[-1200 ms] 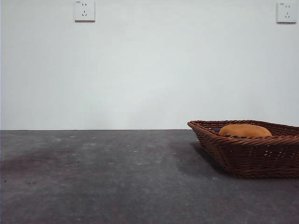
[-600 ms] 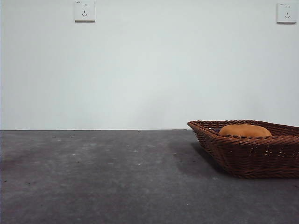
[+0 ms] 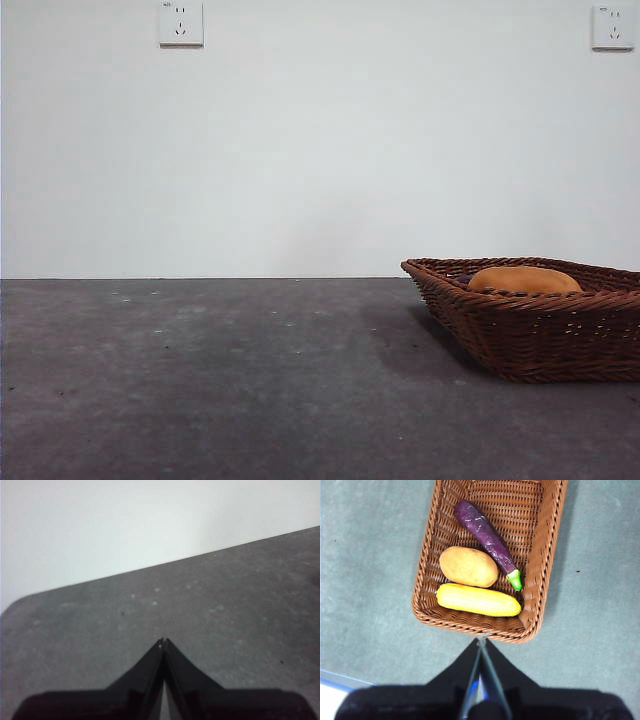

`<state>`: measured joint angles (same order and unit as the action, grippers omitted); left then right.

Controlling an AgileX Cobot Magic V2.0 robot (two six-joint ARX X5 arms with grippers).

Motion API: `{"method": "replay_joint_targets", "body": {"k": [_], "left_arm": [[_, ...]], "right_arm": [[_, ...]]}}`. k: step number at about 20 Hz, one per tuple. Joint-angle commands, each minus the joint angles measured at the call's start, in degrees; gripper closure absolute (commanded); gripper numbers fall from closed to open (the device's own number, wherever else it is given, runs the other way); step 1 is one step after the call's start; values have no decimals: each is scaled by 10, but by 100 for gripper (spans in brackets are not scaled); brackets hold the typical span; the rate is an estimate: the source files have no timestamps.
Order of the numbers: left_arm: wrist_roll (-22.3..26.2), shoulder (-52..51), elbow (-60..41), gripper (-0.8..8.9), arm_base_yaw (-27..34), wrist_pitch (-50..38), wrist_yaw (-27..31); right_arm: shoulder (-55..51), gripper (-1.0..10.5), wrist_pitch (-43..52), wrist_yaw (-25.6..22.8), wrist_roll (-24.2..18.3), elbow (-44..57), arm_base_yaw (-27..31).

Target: Help me put the vegetables on the table into the basket

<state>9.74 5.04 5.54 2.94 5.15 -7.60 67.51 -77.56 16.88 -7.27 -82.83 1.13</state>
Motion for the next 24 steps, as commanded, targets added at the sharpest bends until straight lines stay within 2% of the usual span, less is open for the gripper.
{"method": "replay_joint_targets", "body": {"k": [1, 6, 8, 22, 24], "left_arm": [[-22, -34, -37, 817, 2, -5, 2], [-38, -48, -51, 817, 2, 38, 1], [-75, -48, -50, 817, 2, 40, -10], [-76, -27, -50, 817, 2, 40, -14], [-76, -23, -50, 817, 2, 40, -14]], "right_arm": [[2, 946, -12, 0, 1, 1, 0], [2, 946, -11, 0, 1, 1, 0], [2, 946, -11, 0, 1, 1, 0], [2, 946, 108, 0, 1, 1, 0], [-7, 946, 127, -2, -12, 1, 0]]}}
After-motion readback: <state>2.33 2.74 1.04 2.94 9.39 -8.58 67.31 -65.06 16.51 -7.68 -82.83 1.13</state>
